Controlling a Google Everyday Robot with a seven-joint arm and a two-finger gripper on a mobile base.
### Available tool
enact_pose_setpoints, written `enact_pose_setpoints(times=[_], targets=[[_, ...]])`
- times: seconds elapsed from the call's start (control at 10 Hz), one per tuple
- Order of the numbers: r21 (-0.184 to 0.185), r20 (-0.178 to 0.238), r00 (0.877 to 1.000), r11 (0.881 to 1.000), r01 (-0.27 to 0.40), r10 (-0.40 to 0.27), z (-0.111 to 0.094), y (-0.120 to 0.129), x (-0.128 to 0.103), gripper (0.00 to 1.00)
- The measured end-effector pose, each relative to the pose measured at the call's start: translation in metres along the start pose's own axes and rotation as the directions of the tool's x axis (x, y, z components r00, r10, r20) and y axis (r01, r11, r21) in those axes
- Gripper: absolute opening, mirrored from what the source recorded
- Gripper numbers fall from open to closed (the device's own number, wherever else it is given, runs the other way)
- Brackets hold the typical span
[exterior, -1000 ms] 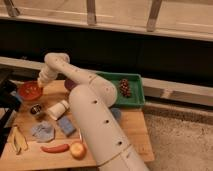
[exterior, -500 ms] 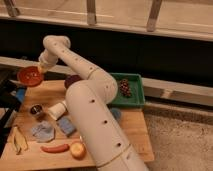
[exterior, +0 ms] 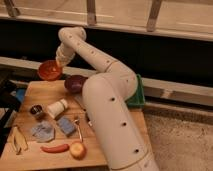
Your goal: Stack bowls on top of each other
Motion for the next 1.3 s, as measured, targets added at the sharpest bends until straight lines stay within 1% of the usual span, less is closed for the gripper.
enact_pose_setpoints(times=[0.1,0.2,0.4,0.6,0.7,0.8,0.9,1.0,1.1,1.2,1.3], targets=[[0.024,-0.022,1.000,1.000,-0.020,0.020,-0.009,-0.015,0.012,0.00],[0.058,-0.051,0.997,0.997,-0.049,0.052,-0.018,-0.033,0.026,0.00],[0.121,-0.099,0.989,0.988,-0.094,0.106,-0.020,-0.059,0.045,0.00],[0.155,-0.136,0.977,0.977,-0.144,0.165,-0.005,-0.074,0.061,0.00],[0.158,-0.140,0.971,0.973,-0.170,0.193,0.005,-0.078,0.067,0.02],[0.156,-0.134,0.967,0.968,-0.195,0.217,0.012,-0.080,0.071,0.10],[0.152,-0.122,0.963,0.963,-0.221,0.240,0.019,-0.083,0.075,0.22],[0.145,-0.114,0.962,0.962,-0.232,0.249,0.026,-0.082,0.076,0.31],[0.144,-0.097,0.961,0.959,-0.243,0.258,0.029,-0.081,0.075,0.39],[0.147,-0.073,0.959,0.954,-0.261,0.274,0.036,-0.077,0.077,0.52],[0.153,-0.059,0.957,0.950,-0.273,0.285,0.038,-0.078,0.079,0.60]])
